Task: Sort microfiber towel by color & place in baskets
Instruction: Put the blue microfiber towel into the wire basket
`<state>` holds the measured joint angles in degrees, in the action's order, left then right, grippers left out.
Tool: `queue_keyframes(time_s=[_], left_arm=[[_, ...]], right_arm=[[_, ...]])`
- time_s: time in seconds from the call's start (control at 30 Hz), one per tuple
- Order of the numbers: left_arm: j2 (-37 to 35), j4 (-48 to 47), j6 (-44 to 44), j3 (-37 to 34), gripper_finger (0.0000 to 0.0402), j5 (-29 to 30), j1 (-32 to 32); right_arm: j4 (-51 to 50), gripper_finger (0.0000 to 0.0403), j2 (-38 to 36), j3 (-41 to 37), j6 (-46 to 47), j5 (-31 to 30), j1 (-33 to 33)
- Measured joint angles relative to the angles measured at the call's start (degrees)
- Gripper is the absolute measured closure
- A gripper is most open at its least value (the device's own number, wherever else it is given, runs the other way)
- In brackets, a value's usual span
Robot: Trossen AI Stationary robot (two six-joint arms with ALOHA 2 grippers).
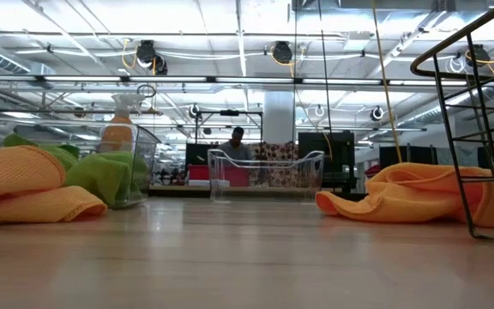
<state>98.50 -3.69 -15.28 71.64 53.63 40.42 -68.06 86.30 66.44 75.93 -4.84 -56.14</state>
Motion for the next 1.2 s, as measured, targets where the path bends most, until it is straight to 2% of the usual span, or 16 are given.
queue_keyframes(time_s=[0.17,0.33,0.53,0.73,0.9,1.1,1.2], left_arm=[[0.0,0.01,-0.01,0.0,0.0116,-0.02,-0.44],[0.0,-0.02,0.0,0.0,0.0116,-0.05,-0.7],[0.0,-0.08,0.01,0.0,0.0116,-0.11,-0.71],[0.0,-0.24,1.7,0.0,0.0116,-0.2,-1.5],[0.0,-2.75,4.5,0.0,0.0116,-0.46,-1.99],[0.0,-3.3,4.87,-0.01,0.0116,-0.5,-1.77],[0.0,-3.34,5.89,-0.02,0.0116,-0.48,-1.77]], right_arm=[[9.56,0.0363,0.0,-5.34,0.39,3.77,0.0],[12.83,0.032,0.0,-9.34,2.94,7.1,0.14],[11.81,0.0253,-0.02,-9.35,4.43,8.68,0.15],[11.94,0.0202,-0.04,-5.04,4.47,15.76,0.15],[10.9,0.0194,-0.04,0.91,6.0,18.4,0.15],[7.09,0.0208,-0.04,6.43,8.13,18.31,0.0],[6.13,0.0221,-0.07,7.06,8.52,16.2,-0.89]])
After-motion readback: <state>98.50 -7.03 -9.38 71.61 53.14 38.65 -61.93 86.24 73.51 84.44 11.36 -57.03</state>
